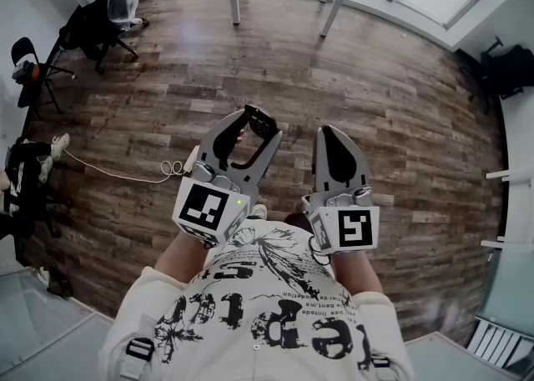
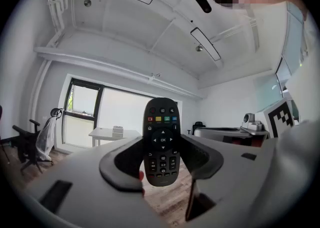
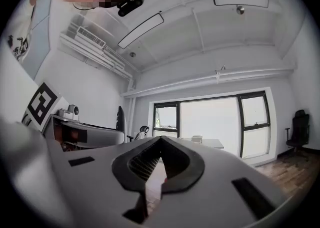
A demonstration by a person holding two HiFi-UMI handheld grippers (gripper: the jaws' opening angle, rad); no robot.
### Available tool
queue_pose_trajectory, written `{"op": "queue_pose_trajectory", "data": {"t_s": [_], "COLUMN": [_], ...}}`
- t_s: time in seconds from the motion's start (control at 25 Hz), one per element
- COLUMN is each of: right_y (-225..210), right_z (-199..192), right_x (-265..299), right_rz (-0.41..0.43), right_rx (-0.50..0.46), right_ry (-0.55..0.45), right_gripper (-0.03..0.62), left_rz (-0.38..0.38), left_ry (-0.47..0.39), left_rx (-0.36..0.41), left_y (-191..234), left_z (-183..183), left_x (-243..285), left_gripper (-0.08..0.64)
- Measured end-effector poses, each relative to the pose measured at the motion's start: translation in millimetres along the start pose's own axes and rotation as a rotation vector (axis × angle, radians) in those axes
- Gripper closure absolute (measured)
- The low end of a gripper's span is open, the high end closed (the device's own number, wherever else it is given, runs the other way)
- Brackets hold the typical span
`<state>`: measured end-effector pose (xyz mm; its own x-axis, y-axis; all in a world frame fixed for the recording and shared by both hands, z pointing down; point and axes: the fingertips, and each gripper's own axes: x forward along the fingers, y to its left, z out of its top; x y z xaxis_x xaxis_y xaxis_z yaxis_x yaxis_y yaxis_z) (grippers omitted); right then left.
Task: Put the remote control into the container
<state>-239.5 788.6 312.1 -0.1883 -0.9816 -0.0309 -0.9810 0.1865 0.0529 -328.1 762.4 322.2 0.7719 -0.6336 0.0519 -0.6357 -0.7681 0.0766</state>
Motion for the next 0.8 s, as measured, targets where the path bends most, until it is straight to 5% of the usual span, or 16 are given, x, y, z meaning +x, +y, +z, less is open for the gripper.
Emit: {"op": "queue_pose_trajectory", "data": {"t_s": [0.56, 0.8], "right_y": [-3.2, -0.7], "right_z": [-23.2, -29.5], "right_x": [17.5, 25.9], "right_rz": [-0.052, -0.077], "right_rx": [0.098, 0.067], "right_ry": [0.045, 0.077], "right_gripper": [0.589, 0.589], "left_rz": [-0.006, -0.008], "left_ry": [-0.012, -0.009], "left_rx": [-0.035, -0.054], "left_y": [21.9, 34.8], "left_z": [-6.1, -7.1], "left_x": [-1.3, 2.3], "left_gripper": [0.325, 0.325]}}
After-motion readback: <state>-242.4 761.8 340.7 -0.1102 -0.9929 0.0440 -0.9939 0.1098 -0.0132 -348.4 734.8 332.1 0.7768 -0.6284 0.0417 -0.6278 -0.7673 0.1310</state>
